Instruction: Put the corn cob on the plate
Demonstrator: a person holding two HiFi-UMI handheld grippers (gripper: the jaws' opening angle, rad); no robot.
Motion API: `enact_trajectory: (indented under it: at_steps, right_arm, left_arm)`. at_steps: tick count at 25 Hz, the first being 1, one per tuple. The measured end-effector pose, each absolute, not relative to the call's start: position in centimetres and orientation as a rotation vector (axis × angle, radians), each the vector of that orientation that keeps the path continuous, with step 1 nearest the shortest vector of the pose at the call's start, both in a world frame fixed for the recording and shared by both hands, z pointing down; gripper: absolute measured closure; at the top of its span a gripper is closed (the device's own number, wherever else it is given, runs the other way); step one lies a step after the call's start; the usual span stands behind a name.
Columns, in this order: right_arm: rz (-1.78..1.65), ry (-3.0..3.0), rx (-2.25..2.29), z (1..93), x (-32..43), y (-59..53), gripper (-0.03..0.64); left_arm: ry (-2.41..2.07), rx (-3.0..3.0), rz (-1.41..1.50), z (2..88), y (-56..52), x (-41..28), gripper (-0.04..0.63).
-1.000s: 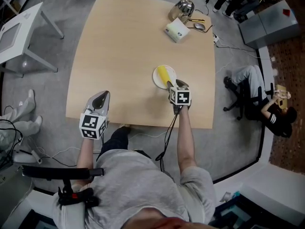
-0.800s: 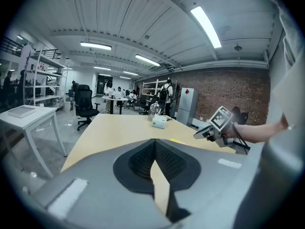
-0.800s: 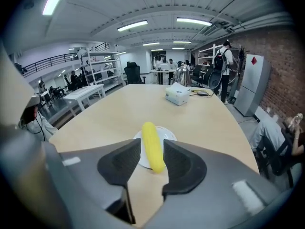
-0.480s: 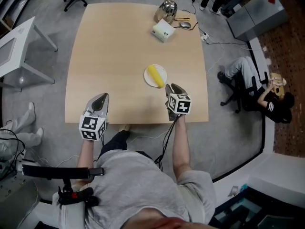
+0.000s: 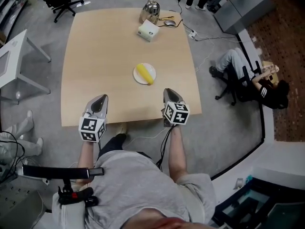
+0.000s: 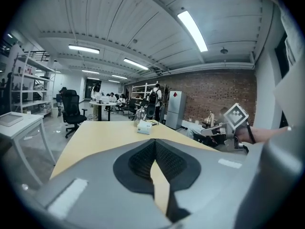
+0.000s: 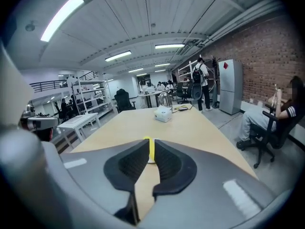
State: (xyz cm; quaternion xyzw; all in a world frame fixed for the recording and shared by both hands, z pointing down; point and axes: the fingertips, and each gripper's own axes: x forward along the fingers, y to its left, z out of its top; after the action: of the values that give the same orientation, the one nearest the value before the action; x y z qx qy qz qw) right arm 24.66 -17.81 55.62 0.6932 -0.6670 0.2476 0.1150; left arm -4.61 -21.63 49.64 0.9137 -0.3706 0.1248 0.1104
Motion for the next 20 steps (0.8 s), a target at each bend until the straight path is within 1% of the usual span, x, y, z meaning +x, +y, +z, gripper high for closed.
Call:
enact_trajectory:
  at_steps: [5,12,20]
  right_arm:
    - [0.660,-1.982,2.120,53.3,24.6,-16.0,0.609]
    - [0.539,-2.040,2.191,50.9,23.9,-13.7,0.610]
    - [0.439,-2.097,2.259,49.5,23.9,-7.7,0.611]
  left_arm:
    - [-1.064,2.709,0.354,49.1,-21.1,-3.7,0.575]
    - [-1.035,2.740,0.346,48.5,-20.5,-2.6,0.575]
    - [-1.026,2.776,0.336,47.6,-16.2,-0.5,0.575]
